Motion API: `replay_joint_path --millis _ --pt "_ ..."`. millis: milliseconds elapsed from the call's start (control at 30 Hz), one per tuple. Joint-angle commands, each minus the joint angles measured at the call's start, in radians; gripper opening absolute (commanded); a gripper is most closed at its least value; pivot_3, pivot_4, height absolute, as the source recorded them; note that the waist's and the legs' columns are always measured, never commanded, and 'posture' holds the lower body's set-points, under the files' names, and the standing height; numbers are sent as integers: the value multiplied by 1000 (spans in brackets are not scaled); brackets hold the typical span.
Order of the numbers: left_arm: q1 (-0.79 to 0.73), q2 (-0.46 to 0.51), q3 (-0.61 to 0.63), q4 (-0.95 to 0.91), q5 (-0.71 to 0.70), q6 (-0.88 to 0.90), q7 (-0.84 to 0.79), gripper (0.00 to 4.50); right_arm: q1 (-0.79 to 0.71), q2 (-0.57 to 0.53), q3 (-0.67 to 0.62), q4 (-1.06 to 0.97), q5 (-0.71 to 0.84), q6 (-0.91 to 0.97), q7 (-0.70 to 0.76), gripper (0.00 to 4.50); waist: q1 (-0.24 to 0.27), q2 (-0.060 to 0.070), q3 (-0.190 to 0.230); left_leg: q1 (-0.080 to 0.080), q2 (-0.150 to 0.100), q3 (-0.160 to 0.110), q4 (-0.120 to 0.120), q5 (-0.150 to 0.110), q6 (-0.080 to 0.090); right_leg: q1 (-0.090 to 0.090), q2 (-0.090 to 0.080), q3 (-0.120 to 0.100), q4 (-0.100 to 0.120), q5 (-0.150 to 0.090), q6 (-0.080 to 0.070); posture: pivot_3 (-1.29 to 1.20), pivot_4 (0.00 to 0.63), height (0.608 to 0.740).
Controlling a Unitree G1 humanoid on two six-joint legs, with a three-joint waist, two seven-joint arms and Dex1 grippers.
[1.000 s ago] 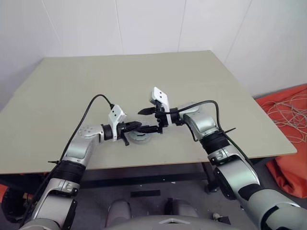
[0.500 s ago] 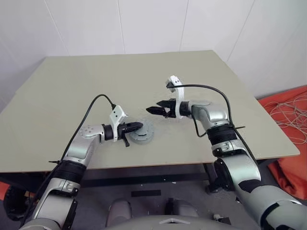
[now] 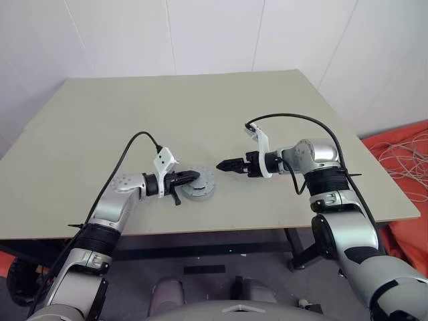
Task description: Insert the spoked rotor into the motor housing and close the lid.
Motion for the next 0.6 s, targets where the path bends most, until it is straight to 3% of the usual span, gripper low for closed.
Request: replay_joint_path --millis 33,600 --pt "8 13 -17 9 23 14 -7 0 -23 5 -29 13 34 38 -26 4486 6 0 0 0 0 0 0 0 0 0 0 0 0 0 0 0 0 740" --pt "18 17 -13 0 20 21 -4 0 -20 106 -165 149 86 92 -133 4486 7 0 0 0 0 0 0 1 -1 0 0 0 0 0 0 0 0 740"
